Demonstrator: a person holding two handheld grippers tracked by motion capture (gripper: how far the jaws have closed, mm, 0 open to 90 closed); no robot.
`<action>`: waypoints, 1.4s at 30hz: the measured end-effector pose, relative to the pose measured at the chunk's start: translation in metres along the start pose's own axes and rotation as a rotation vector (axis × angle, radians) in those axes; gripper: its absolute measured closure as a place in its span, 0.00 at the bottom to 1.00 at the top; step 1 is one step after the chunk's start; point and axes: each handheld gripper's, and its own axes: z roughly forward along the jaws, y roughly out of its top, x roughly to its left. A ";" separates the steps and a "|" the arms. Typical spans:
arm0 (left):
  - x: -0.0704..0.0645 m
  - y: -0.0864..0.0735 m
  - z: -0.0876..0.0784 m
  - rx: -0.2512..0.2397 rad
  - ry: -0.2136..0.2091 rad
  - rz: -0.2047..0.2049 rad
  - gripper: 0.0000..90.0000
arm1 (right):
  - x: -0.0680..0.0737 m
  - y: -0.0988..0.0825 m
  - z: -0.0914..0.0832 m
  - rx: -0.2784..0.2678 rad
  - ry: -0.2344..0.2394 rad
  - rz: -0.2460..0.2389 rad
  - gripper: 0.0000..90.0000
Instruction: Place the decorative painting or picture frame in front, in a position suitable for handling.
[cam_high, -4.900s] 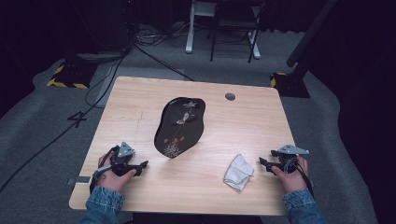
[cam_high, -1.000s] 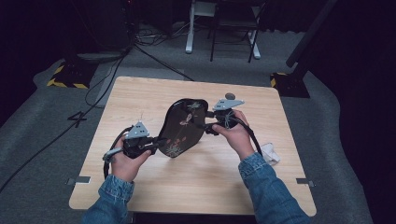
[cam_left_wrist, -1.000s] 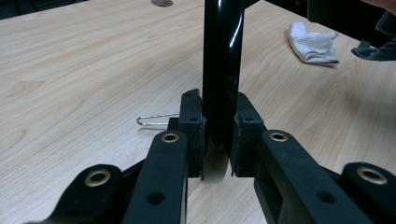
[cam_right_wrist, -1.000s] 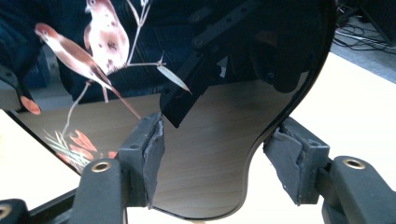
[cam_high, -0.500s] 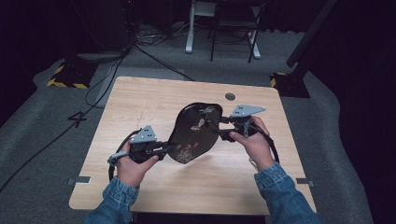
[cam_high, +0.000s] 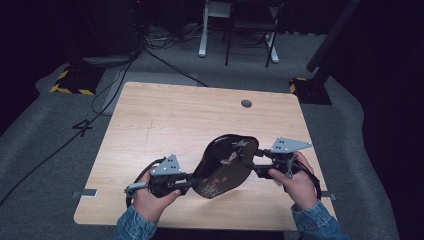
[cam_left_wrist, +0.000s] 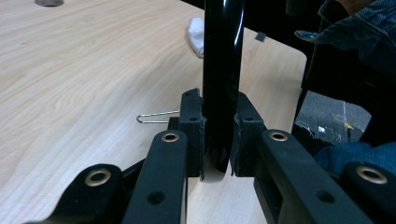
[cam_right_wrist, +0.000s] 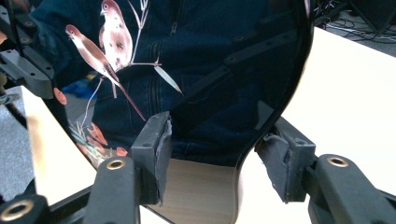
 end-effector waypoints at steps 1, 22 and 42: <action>-0.003 -0.002 0.002 0.005 -0.003 0.007 0.87 | 0.001 -0.003 -0.002 0.000 0.000 0.005 0.52; 0.006 -0.014 0.013 -0.026 -0.011 0.022 0.87 | -0.002 -0.024 0.005 -0.042 -0.038 0.008 0.49; 0.006 -0.019 0.003 -0.056 -0.003 0.016 0.48 | -0.021 -0.038 -0.032 -0.049 -0.145 0.072 0.46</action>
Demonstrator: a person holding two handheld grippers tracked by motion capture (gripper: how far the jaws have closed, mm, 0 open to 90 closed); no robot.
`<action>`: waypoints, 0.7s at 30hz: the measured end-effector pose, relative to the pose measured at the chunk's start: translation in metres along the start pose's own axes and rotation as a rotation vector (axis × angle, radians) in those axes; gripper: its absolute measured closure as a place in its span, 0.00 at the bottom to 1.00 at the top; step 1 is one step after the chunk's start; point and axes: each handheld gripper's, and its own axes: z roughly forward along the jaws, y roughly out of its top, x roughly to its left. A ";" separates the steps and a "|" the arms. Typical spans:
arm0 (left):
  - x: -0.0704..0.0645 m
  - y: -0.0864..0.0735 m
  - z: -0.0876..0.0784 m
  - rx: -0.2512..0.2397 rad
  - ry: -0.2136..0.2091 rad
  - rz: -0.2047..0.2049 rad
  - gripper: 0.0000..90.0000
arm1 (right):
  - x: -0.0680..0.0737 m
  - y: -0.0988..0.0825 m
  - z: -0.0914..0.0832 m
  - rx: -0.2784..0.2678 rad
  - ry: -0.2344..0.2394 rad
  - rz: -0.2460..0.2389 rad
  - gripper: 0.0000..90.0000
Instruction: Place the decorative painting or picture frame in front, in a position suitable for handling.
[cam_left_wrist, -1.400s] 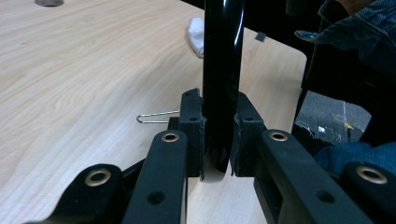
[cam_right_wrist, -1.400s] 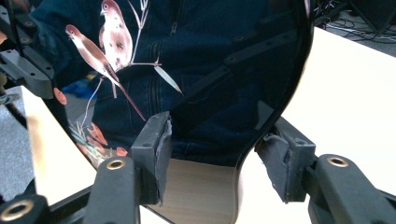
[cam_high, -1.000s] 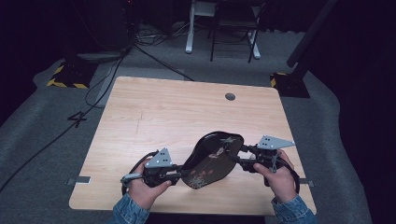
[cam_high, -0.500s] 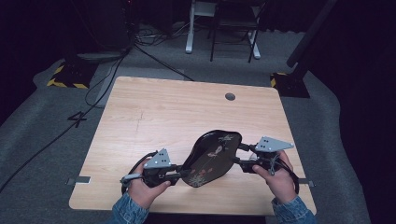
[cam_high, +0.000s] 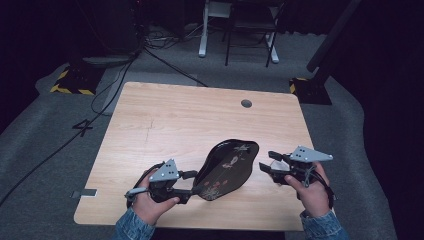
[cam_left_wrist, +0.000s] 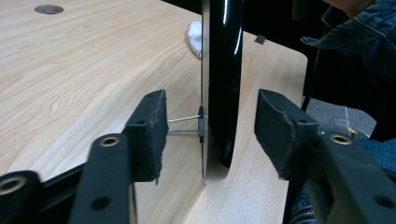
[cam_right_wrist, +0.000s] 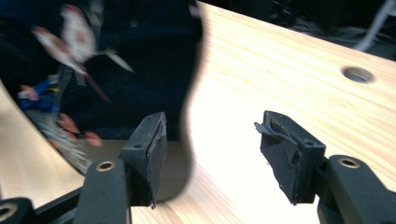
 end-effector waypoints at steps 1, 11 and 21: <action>0.000 -0.001 0.000 0.002 0.002 -0.003 0.48 | -0.004 -0.002 -0.002 0.009 -0.014 0.013 0.46; -0.006 -0.004 0.008 0.027 0.023 0.021 0.44 | -0.044 -0.026 -0.002 0.114 -0.168 0.120 0.46; -0.008 -0.005 0.013 0.040 0.024 0.033 0.43 | -0.061 -0.055 0.012 0.262 -0.229 0.137 0.44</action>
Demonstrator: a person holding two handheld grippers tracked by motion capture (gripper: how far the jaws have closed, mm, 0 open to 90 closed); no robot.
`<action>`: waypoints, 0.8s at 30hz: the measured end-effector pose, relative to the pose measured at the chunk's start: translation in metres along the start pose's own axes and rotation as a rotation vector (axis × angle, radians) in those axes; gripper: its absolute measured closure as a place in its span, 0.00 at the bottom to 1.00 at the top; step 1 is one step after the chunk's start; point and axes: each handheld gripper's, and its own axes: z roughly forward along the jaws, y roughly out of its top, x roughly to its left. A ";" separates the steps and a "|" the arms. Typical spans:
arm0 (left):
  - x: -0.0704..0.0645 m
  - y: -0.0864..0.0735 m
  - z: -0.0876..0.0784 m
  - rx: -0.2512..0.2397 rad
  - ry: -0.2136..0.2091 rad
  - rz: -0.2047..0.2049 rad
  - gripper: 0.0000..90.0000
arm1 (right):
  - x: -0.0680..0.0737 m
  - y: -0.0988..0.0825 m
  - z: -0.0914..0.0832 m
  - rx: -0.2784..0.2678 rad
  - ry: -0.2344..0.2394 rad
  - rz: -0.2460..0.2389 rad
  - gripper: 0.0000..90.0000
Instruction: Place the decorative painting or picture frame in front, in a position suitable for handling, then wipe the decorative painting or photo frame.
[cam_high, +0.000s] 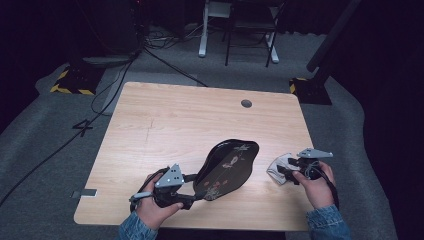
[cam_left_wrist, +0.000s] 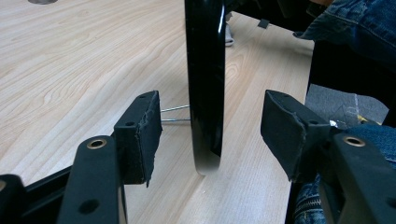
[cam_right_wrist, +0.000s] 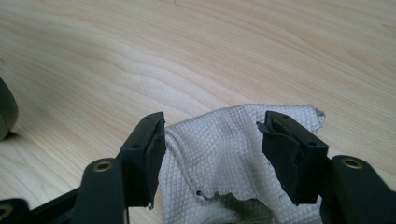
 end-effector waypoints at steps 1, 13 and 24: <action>0.000 0.000 0.001 0.002 -0.001 0.000 0.43 | 0.001 -0.001 0.001 0.009 -0.002 -0.004 0.44; 0.001 -0.009 0.007 0.025 -0.028 -0.003 0.43 | 0.001 -0.015 0.011 0.058 -0.015 -0.004 0.42; 0.001 -0.012 0.005 0.025 -0.021 -0.019 0.43 | 0.004 -0.026 0.023 0.094 -0.042 -0.046 0.33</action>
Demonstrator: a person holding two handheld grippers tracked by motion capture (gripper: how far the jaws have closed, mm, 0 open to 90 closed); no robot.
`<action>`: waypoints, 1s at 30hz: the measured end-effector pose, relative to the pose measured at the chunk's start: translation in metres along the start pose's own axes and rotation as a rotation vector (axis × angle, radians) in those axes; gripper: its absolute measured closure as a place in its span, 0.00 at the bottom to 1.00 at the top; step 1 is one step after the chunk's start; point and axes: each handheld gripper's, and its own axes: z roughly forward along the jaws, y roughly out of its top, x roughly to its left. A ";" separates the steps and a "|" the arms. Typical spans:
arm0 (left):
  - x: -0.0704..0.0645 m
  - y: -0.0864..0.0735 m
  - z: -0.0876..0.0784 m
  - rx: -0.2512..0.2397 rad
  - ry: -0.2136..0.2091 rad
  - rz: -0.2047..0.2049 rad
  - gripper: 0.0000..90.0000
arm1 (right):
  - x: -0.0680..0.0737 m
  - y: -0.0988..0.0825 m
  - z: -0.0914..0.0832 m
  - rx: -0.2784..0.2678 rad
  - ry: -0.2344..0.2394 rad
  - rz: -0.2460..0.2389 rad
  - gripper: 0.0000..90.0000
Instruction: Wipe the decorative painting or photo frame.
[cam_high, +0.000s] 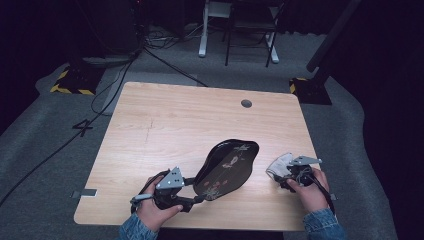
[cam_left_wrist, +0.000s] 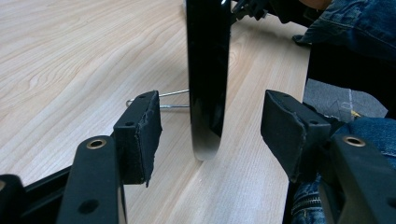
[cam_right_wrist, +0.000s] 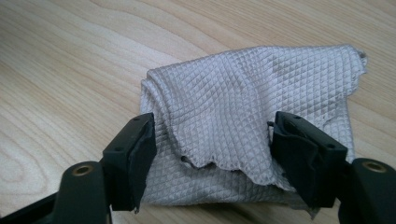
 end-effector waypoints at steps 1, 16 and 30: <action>0.000 0.000 0.001 0.002 0.003 0.000 0.43 | 0.001 -0.001 0.000 -0.008 -0.004 0.005 0.32; 0.005 -0.003 0.000 -0.009 0.008 -0.018 0.43 | 0.001 -0.005 0.002 -0.065 -0.010 0.018 0.45; 0.000 -0.007 -0.004 -0.024 0.012 -0.026 0.43 | 0.013 0.005 -0.021 -0.141 -0.015 0.041 0.85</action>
